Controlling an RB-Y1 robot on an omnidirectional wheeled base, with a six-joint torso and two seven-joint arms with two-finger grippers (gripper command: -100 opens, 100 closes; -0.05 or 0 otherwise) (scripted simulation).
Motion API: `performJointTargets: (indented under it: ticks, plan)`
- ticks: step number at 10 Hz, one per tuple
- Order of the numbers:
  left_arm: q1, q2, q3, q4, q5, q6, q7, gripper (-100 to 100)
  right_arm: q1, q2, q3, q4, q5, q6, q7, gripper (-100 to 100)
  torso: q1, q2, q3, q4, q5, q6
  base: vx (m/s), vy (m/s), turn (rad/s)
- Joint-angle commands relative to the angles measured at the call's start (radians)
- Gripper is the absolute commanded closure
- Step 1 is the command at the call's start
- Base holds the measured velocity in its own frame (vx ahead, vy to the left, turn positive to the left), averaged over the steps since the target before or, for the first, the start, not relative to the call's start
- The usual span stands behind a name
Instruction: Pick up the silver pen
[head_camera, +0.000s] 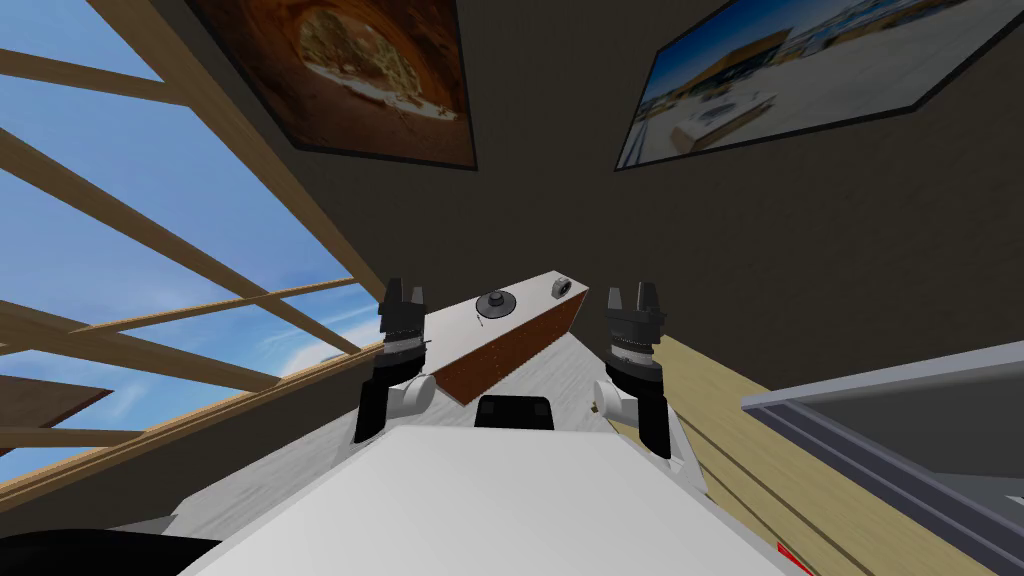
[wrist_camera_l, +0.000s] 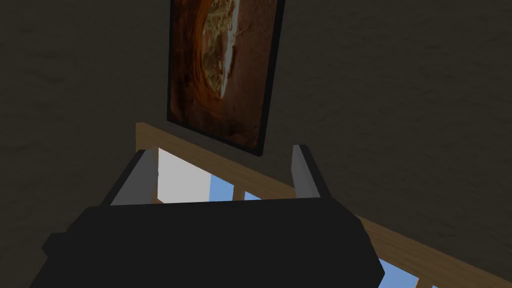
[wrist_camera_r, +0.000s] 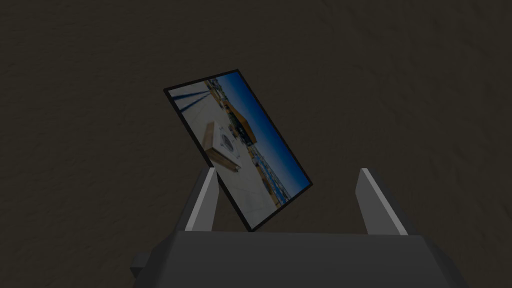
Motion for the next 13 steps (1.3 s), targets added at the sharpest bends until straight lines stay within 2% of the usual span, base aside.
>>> performJointTargets:
  ticks: [1,6,10,13]
  plan:
    - [-0.001,0.033,0.000,0.006,0.002,0.011,-0.002,-100,0.000,0.000,0.000,0.000,0.000,0.000,0.000,0,0.000,0.000,0.000,0.000,0.000,0.000,0.004,-0.003,-0.034]
    - [-0.005,0.141,0.003,0.053,0.014,0.100,-0.016,-100,0.000,0.000,0.000,0.000,0.000,0.000,0.000,0,0.000,-0.001,-0.001,0.000,0.000,0.000,0.019,-0.010,-0.074]
    - [-0.009,0.205,0.007,0.112,0.031,0.211,-0.035,-100,0.000,0.000,0.000,0.000,0.000,0.000,0.000,0,-0.001,-0.002,-0.001,-0.001,0.000,0.000,0.033,-0.019,-0.125]
    - [-0.013,0.244,0.011,0.161,0.047,0.327,-0.053,-100,0.000,0.000,0.000,0.000,0.000,0.000,0.000,0,-0.001,-0.003,-0.002,-0.001,0.000,0.000,0.043,-0.018,-0.151]
